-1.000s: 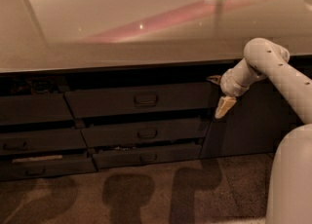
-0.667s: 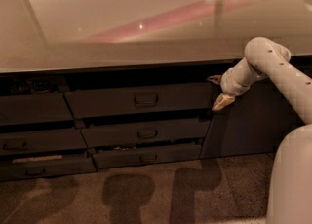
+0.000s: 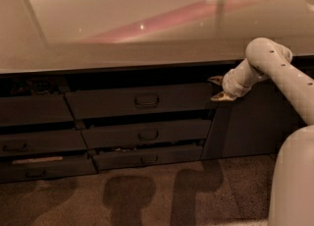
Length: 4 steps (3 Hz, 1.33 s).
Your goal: Open top drawer
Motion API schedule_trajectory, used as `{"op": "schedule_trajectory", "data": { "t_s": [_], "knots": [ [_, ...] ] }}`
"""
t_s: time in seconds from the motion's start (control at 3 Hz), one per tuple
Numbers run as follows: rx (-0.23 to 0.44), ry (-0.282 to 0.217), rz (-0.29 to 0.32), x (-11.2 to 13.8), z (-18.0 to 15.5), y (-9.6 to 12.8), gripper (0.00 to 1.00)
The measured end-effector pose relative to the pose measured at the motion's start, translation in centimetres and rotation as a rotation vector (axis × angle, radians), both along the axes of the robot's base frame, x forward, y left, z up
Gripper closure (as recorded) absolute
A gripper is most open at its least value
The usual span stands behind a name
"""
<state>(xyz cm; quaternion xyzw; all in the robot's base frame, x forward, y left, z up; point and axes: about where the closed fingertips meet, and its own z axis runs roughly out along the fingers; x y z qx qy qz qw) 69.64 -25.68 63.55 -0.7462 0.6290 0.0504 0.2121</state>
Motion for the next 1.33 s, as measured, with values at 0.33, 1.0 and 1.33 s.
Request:
{"op": "schedule_trajectory", "data": {
  "t_s": [0.33, 1.0, 1.33],
  "knots": [
    [0.000, 0.000, 0.000, 0.0, 0.0, 0.0, 1.00],
    [0.010, -0.049, 0.016, -0.4, 2.1, -0.2, 1.00],
    [0.010, -0.049, 0.019, -0.6, 1.9, -0.2, 1.00]
  ]
}}
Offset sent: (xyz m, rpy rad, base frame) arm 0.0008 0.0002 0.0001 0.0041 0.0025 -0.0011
